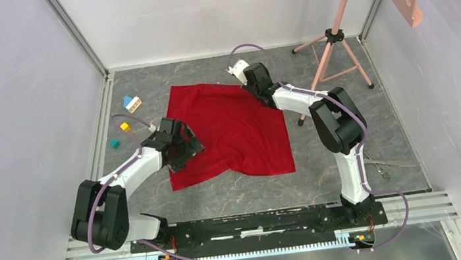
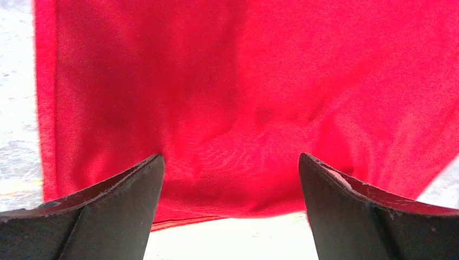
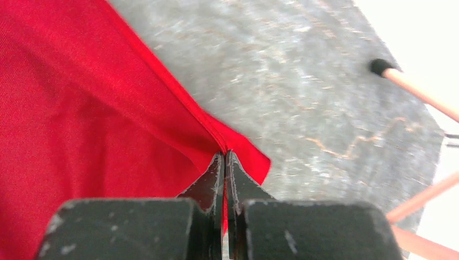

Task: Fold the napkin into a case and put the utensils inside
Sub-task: Smooth out the napkin at the center of the board.

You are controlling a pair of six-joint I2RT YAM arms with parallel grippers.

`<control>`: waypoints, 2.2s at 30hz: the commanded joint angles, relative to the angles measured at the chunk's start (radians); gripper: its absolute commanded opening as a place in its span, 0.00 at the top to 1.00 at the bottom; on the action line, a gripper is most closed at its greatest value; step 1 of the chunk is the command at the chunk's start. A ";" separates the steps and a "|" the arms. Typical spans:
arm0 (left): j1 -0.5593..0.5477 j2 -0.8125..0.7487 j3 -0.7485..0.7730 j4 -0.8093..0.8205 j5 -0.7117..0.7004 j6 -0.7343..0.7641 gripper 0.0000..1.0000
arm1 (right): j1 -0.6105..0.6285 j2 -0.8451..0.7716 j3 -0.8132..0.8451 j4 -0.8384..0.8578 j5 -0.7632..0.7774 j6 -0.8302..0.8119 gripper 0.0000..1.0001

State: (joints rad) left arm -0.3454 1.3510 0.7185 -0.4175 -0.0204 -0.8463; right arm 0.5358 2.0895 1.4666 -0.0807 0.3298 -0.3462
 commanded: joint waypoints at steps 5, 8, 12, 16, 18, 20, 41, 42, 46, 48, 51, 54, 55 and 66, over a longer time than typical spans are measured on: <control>0.013 -0.080 -0.059 0.014 -0.050 0.004 0.00 | -0.052 0.094 0.119 0.371 0.207 -0.128 0.80; 0.023 -0.112 -0.018 0.024 -0.009 0.022 0.00 | -0.063 0.233 0.353 0.263 0.238 -0.139 0.39; 0.099 -0.089 0.055 0.084 0.073 0.011 0.00 | -0.062 0.271 0.604 -0.061 0.178 -0.052 0.16; 0.186 0.051 0.190 0.161 0.131 0.006 0.00 | -0.061 0.053 0.356 -0.106 0.053 0.129 0.11; 0.204 0.152 0.287 0.196 0.152 0.017 0.00 | -0.062 -0.038 0.239 -0.123 -0.025 0.216 0.11; 0.213 0.275 0.401 0.198 0.176 0.028 0.00 | -0.060 -0.098 0.157 -0.152 -0.143 0.304 0.12; 0.134 0.402 0.547 0.160 0.223 0.017 0.00 | 0.063 -0.650 -0.769 0.018 -0.608 0.560 0.50; 0.115 0.354 0.507 0.152 0.229 0.022 0.00 | 0.071 -0.673 -0.806 0.023 -0.593 0.566 0.50; 0.076 0.175 0.291 0.149 0.275 0.015 0.00 | 0.080 -0.752 -0.912 0.020 -0.502 0.575 0.53; 0.073 0.081 0.169 0.183 0.314 -0.010 0.00 | 0.080 -0.788 -0.955 0.021 -0.439 0.574 0.54; 0.072 -0.036 0.051 0.143 0.307 0.010 0.00 | 0.079 -0.821 -0.979 -0.029 -0.380 0.557 0.54; 0.072 -0.148 -0.024 0.084 0.290 0.041 0.00 | 0.080 -0.856 -0.990 -0.120 -0.325 0.575 0.54; 0.073 -0.179 -0.044 0.062 0.292 0.044 0.00 | 0.080 -0.876 -0.997 -0.143 -0.308 0.585 0.53; 0.073 -0.280 -0.072 -0.197 0.024 -0.048 0.00 | 0.092 -1.070 -0.877 -0.310 -0.246 0.699 0.35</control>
State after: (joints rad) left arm -0.2752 1.0851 0.6243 -0.4976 0.1471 -0.8242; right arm 0.6209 1.0843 0.4866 -0.3336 0.0154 0.2878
